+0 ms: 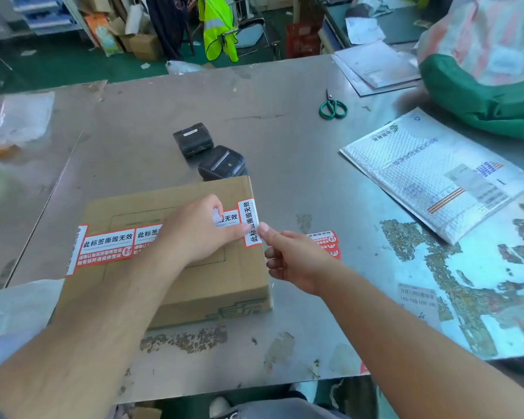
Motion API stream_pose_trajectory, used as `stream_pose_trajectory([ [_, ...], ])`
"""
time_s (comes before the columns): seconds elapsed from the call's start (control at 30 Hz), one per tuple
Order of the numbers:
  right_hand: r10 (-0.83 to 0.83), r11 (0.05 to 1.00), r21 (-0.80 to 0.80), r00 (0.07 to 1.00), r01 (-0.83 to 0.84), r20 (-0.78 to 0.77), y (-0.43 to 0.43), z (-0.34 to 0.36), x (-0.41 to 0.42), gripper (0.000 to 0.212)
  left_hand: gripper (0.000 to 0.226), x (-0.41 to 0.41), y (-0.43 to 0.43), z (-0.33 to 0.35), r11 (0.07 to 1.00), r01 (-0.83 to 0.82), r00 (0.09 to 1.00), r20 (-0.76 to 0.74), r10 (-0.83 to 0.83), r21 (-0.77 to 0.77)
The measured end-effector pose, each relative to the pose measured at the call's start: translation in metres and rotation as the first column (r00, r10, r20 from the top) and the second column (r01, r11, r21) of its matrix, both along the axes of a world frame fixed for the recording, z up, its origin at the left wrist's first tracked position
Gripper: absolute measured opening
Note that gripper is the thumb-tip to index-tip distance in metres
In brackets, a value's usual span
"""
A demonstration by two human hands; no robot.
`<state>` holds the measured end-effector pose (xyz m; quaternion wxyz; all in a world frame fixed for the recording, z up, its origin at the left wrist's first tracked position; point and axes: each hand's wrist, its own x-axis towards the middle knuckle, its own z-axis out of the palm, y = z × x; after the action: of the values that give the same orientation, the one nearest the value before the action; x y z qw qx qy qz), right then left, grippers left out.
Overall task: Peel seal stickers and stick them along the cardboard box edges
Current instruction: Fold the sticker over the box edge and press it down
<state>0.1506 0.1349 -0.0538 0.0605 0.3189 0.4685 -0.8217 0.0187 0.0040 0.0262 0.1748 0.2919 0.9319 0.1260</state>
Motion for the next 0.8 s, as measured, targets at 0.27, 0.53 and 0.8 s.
stream_pose_trajectory([
  [0.27,-0.112,0.994,0.005,0.975,0.113,0.193,-0.003,0.015,-0.028,0.057,0.051,-0.01,0.021,-0.002,0.99,-0.138,0.987,-0.086,0.137,-0.01],
  [0.53,-0.22,0.96,0.224,0.948,0.168,0.228,0.002,0.026,-0.035,0.033,0.042,-0.016,-0.006,0.015,0.777,-0.451,0.833,0.52,0.19,0.439],
  [0.8,-0.219,0.722,0.683,0.973,0.111,0.072,-0.03,0.082,-0.054,0.036,0.031,-0.019,-0.082,0.014,0.313,-0.834,0.4,0.888,-0.226,0.455],
])
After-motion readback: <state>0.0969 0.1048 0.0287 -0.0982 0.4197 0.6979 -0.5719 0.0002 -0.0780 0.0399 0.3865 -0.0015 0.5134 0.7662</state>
